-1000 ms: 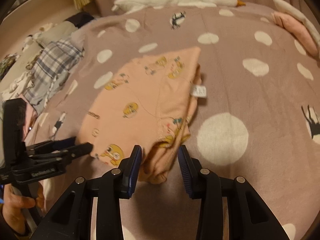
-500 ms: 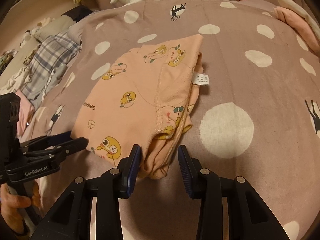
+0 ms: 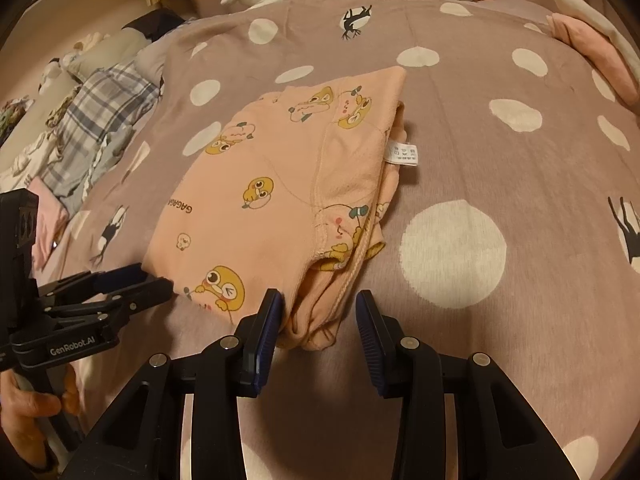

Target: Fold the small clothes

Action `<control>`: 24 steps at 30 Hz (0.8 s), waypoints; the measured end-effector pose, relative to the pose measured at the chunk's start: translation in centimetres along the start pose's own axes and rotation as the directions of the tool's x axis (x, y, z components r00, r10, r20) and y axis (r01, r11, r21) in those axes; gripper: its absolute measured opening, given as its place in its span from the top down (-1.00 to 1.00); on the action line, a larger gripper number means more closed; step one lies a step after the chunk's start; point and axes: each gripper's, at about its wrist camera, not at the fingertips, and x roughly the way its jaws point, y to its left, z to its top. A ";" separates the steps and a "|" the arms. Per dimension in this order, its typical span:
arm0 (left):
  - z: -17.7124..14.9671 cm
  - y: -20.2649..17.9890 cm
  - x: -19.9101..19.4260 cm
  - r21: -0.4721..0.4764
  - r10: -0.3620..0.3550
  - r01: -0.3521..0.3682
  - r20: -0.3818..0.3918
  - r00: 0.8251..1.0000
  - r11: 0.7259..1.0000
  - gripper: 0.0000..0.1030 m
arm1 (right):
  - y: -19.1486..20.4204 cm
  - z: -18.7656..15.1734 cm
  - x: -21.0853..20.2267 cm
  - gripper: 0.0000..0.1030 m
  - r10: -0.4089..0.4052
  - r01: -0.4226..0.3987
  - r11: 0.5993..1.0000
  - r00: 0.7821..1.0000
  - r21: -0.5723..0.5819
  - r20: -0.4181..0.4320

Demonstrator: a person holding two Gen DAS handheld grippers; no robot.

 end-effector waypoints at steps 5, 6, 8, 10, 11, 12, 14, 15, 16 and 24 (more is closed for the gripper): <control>0.0 0.0 0.0 0.003 0.002 -0.002 -0.004 1.000 1.000 -0.16 | 0.2 0.0 0.1 0.22 -0.003 0.003 1.000 1.000 -0.001 -0.003; 0.0 0.0 0.0 0.002 0.002 -0.002 -0.003 1.000 1.000 -0.16 | 0.2 0.0 0.1 0.22 -0.003 0.003 1.000 1.000 -0.001 -0.003; 0.0 0.0 0.0 0.002 0.002 -0.002 -0.004 1.000 1.000 -0.16 | 0.1 -0.1 0.0 0.22 -0.004 0.004 1.000 1.000 0.000 -0.003; 0.0 0.1 0.0 0.004 0.002 -0.002 -0.003 1.000 1.000 -0.16 | 0.1 0.0 0.0 0.22 -0.003 0.003 1.000 1.000 -0.001 -0.003; 0.0 0.1 0.0 0.003 0.002 -0.002 -0.003 1.000 1.000 -0.16 | 0.1 0.0 0.0 0.22 -0.003 0.003 1.000 1.000 -0.001 -0.003; 0.0 0.1 0.0 0.003 0.002 -0.002 -0.003 1.000 1.000 -0.16 | 0.2 0.0 0.1 0.22 -0.003 0.003 1.000 1.000 -0.001 -0.004; 0.0 0.0 0.0 0.003 0.002 -0.002 -0.003 1.000 1.000 -0.15 | 0.2 0.0 0.0 0.22 -0.003 0.003 1.000 1.000 -0.001 -0.003; 0.0 0.0 0.0 0.004 0.003 -0.003 -0.003 1.000 1.000 -0.15 | 0.2 0.0 0.1 0.22 -0.003 0.003 1.000 1.000 -0.002 -0.004; 0.0 0.0 0.0 0.004 0.004 -0.004 -0.003 1.000 1.000 -0.15 | 0.1 0.0 0.1 0.22 -0.002 0.002 1.000 1.000 -0.001 -0.005; -0.3 0.1 -0.1 0.003 0.010 -0.010 -0.004 1.000 1.000 -0.12 | 0.2 -0.2 0.1 0.22 -0.001 0.001 1.000 1.000 0.000 -0.008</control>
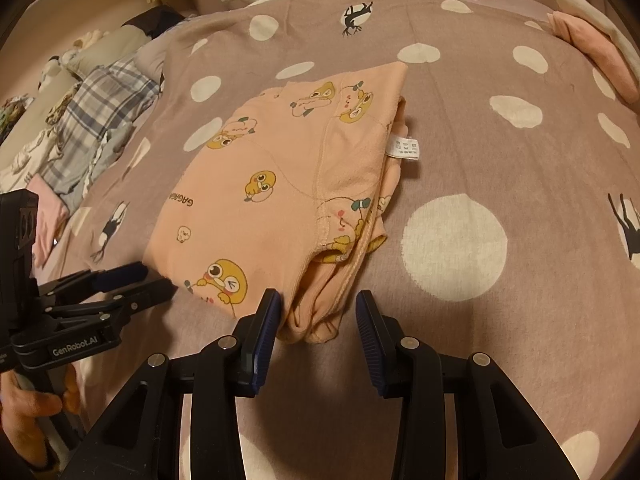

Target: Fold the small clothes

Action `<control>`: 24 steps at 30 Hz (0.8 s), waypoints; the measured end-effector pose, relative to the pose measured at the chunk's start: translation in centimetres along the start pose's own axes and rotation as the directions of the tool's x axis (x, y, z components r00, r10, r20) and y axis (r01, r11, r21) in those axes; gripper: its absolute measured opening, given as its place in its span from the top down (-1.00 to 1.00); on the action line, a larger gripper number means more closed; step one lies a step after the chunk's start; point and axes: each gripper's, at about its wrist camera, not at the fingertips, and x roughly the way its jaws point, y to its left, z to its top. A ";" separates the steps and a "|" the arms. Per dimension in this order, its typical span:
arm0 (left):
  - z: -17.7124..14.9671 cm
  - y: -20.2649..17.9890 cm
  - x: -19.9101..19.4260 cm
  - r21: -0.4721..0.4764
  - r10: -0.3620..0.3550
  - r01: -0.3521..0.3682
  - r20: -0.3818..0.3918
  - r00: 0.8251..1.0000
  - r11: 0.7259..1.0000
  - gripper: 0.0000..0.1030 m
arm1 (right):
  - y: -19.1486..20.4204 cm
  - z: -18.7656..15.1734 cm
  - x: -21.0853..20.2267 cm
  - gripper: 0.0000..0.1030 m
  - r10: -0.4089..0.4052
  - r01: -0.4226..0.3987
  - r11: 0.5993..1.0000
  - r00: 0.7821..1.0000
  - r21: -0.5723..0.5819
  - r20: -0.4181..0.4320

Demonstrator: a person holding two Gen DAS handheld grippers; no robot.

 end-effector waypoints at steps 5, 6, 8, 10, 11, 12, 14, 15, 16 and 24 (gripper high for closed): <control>-0.1 0.0 -0.1 -0.001 0.003 -0.003 0.000 1.000 1.000 -0.12 | 0.0 0.0 0.0 0.22 0.000 0.000 1.000 1.000 0.000 0.000; -0.1 0.0 -0.1 -0.001 0.003 -0.003 0.001 1.000 1.000 -0.12 | 0.0 0.0 0.0 0.22 0.000 0.000 1.000 1.000 0.001 0.000; -0.1 0.0 -0.1 -0.001 0.002 -0.002 0.000 1.000 1.000 -0.12 | 0.0 0.0 0.0 0.22 0.000 0.000 1.000 1.000 0.001 -0.001; -0.1 0.1 -0.1 -0.001 0.003 -0.003 0.000 1.000 1.000 -0.12 | 0.0 0.0 0.0 0.22 0.000 0.000 1.000 1.000 -0.001 -0.001; -0.1 0.1 -0.1 -0.001 0.002 -0.002 0.000 1.000 1.000 -0.12 | 0.0 0.0 0.0 0.22 0.000 0.000 1.000 1.000 -0.001 -0.001; -0.1 0.2 -0.1 -0.002 0.002 -0.002 0.000 1.000 1.000 -0.12 | 0.0 0.0 0.0 0.22 0.000 0.000 1.000 1.000 -0.001 -0.001; -0.1 0.1 -0.1 -0.002 0.003 -0.003 0.000 1.000 1.000 -0.12 | 0.0 0.0 0.0 0.22 0.000 0.000 1.000 1.000 0.000 -0.001; -0.1 0.2 -0.1 -0.002 0.004 -0.004 0.000 1.000 1.000 -0.12 | 0.0 0.0 0.0 0.22 0.000 0.000 1.000 1.000 0.000 -0.002; -0.2 0.2 -0.2 -0.003 0.005 -0.005 0.000 1.000 1.000 -0.12 | 0.0 0.0 0.0 0.22 0.000 0.000 1.000 1.000 0.001 -0.003; -0.5 0.4 -0.5 -0.014 0.009 -0.009 -0.001 1.000 1.000 -0.12 | 0.2 -0.4 -0.1 0.22 -0.003 0.003 1.000 1.000 0.001 -0.007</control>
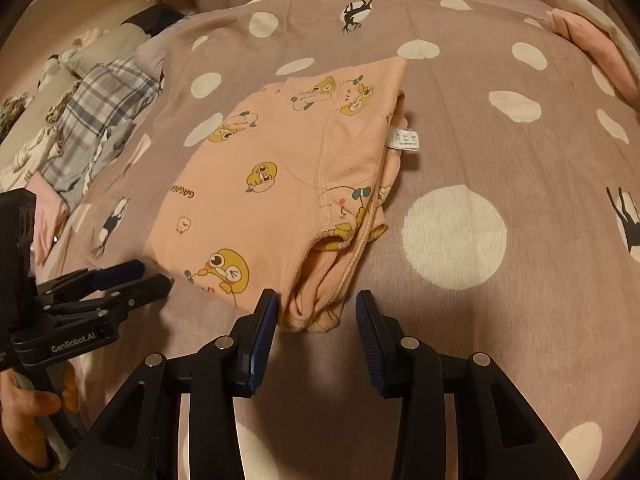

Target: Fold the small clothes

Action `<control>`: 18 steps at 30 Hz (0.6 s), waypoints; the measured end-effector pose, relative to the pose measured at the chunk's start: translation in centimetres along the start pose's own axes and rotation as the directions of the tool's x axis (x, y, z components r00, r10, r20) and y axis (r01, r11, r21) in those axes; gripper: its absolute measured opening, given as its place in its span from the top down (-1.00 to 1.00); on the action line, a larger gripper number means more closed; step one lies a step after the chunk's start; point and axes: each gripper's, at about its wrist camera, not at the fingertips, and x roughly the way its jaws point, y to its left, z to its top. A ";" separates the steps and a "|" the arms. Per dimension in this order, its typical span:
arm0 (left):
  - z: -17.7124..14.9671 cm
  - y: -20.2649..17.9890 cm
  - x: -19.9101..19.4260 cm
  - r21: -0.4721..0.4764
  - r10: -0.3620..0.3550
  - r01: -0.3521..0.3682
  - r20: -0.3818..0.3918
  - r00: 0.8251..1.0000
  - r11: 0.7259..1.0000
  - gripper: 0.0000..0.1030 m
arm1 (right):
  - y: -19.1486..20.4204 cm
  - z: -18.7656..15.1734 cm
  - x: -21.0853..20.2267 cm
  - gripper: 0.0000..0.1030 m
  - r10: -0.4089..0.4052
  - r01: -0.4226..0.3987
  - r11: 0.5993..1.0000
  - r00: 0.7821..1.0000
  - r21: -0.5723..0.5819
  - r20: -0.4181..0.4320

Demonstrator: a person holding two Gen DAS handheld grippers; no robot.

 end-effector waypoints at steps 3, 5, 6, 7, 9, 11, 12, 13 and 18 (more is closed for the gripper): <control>-0.1 0.0 -0.2 -0.002 -0.001 0.001 0.003 1.000 1.000 -0.12 | 0.0 0.0 0.0 0.22 0.000 0.000 1.000 1.000 -0.001 0.000; -0.1 -0.1 -0.3 -0.005 -0.003 0.003 0.005 1.000 1.000 -0.13 | 0.0 -0.1 0.0 0.22 -0.002 0.002 1.000 1.000 -0.002 0.000; -0.2 0.0 -0.5 -0.008 -0.005 0.005 0.006 1.000 1.000 -0.15 | 0.1 -0.1 -0.1 0.22 -0.004 0.004 1.000 1.000 -0.003 0.000; -0.3 -0.1 -0.6 -0.008 -0.004 0.004 0.008 1.000 1.000 -0.16 | 0.1 -0.2 -0.3 0.22 -0.006 0.006 1.000 1.000 -0.004 0.001; -0.5 -0.2 -0.9 -0.008 0.001 -0.001 0.014 1.000 1.000 -0.20 | 0.2 -0.4 -0.5 0.22 -0.009 0.009 1.000 1.000 -0.005 0.002; -0.7 -0.3 -1.2 -0.012 0.003 -0.003 0.017 1.000 1.000 -0.24 | 0.2 -0.5 -0.7 0.22 -0.016 0.016 1.000 1.000 -0.008 0.003; -0.8 -0.3 -1.4 -0.015 0.004 -0.003 0.018 1.000 1.000 -0.29 | 0.3 -0.6 -0.9 0.22 -0.020 0.020 1.000 1.000 -0.009 0.004; -0.9 -0.4 -1.6 -0.018 0.005 -0.004 0.022 1.000 1.000 -0.34 | 0.3 -0.6 -1.0 0.21 -0.024 0.024 1.000 1.000 -0.009 0.005; -1.2 -0.9 -3.1 -0.020 0.013 -0.012 0.052 0.999 1.000 -0.56 | 0.2 -1.1 -2.4 -0.10 -0.028 0.027 0.999 0.999 0.018 0.022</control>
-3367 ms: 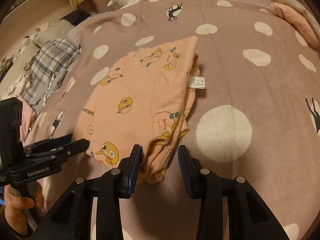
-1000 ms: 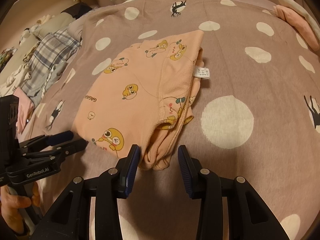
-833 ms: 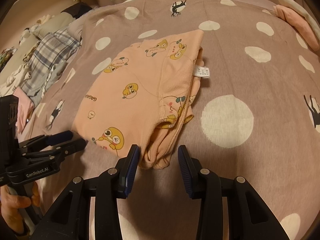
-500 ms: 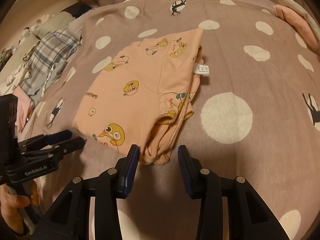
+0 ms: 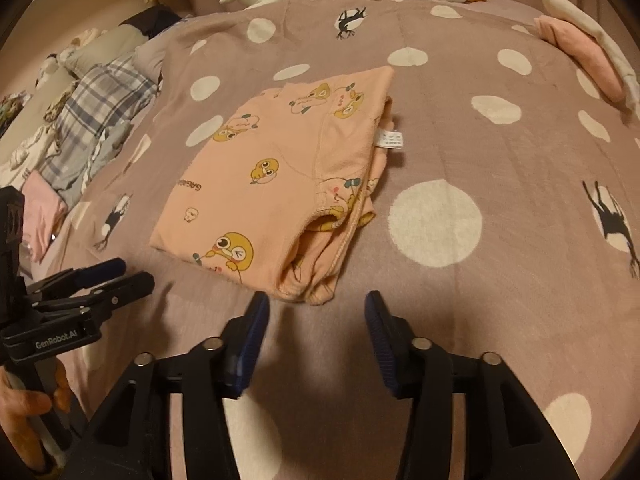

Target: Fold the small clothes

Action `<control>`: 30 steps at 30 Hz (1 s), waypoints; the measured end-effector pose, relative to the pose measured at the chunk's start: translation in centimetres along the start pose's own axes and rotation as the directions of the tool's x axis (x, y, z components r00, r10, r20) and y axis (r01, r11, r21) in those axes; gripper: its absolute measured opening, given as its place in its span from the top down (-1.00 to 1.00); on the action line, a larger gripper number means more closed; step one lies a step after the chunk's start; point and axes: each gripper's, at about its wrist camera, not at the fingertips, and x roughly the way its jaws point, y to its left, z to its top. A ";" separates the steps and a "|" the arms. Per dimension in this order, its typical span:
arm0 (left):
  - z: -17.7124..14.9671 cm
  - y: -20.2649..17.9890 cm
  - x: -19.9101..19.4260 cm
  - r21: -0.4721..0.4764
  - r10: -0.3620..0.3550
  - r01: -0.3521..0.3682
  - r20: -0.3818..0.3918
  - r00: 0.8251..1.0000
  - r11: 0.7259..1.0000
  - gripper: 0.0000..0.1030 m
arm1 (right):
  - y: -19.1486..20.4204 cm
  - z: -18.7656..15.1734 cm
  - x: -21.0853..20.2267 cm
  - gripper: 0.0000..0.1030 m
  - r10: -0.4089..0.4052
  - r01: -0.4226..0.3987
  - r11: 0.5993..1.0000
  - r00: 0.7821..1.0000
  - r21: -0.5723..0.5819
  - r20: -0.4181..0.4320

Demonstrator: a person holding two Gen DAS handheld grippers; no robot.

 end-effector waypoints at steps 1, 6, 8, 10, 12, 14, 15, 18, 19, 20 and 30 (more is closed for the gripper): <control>0.0 -0.1 -0.4 0.000 0.000 0.000 0.009 1.000 1.000 -0.59 | 0.0 0.0 -0.2 -0.13 0.000 0.000 1.000 1.000 0.004 0.003; 0.0 -0.5 -2.0 -0.005 0.011 -0.011 0.046 0.999 1.000 -0.78 | -0.2 -0.2 -1.5 -0.34 -0.009 0.008 1.000 0.999 0.018 0.032; 0.0 -0.6 -2.6 -0.008 0.017 -0.016 0.058 0.998 1.000 -0.79 | -0.1 -0.3 -2.0 -0.45 -0.014 0.013 1.000 0.999 0.017 0.045; 0.0 -0.7 -3.2 -0.012 0.032 -0.031 0.072 0.997 0.999 -0.95 | 0.1 -0.3 -2.7 -0.51 -0.019 0.018 1.000 0.998 0.012 0.063; -0.1 -0.7 -3.6 -0.015 0.062 -0.061 0.086 0.994 0.998 -0.99 | 0.3 -0.3 -3.2 -0.58 -0.023 0.023 1.000 0.997 0.005 0.080; -0.1 -0.7 -4.0 -0.020 0.077 -0.076 0.097 0.992 0.997 -0.99 | 0.8 -0.2 -3.9 -0.70 -0.022 0.024 1.000 0.995 -0.014 0.100; -0.1 -0.7 -4.2 -0.024 0.085 -0.083 0.099 0.991 0.996 -0.99 | 1.0 -0.2 -4.1 -0.81 -0.023 0.025 0.999 0.994 -0.021 0.108; -0.2 -1.0 -5.1 -0.026 0.096 -0.093 0.118 0.988 0.995 -0.99 | 1.6 -0.3 -5.1 -0.98 -0.025 0.031 0.999 0.989 -0.044 0.144; -0.2 -1.1 -5.4 -0.027 0.100 -0.097 0.124 0.987 0.995 -0.99 | 1.8 -0.3 -5.3 -0.98 -0.028 0.036 0.998 0.987 -0.050 0.156; -0.2 -1.2 -5.7 -0.027 0.105 -0.102 0.131 0.986 0.994 -0.99 | 2.0 -0.3 -5.5 -0.98 -0.031 0.041 0.998 0.986 -0.055 0.162; 0.4 -2.9 -8.6 -0.043 0.116 -0.111 0.132 0.984 0.993 -0.99 | 2.9 0.2 -8.0 -0.98 -0.088 0.103 0.993 0.972 -0.063 0.217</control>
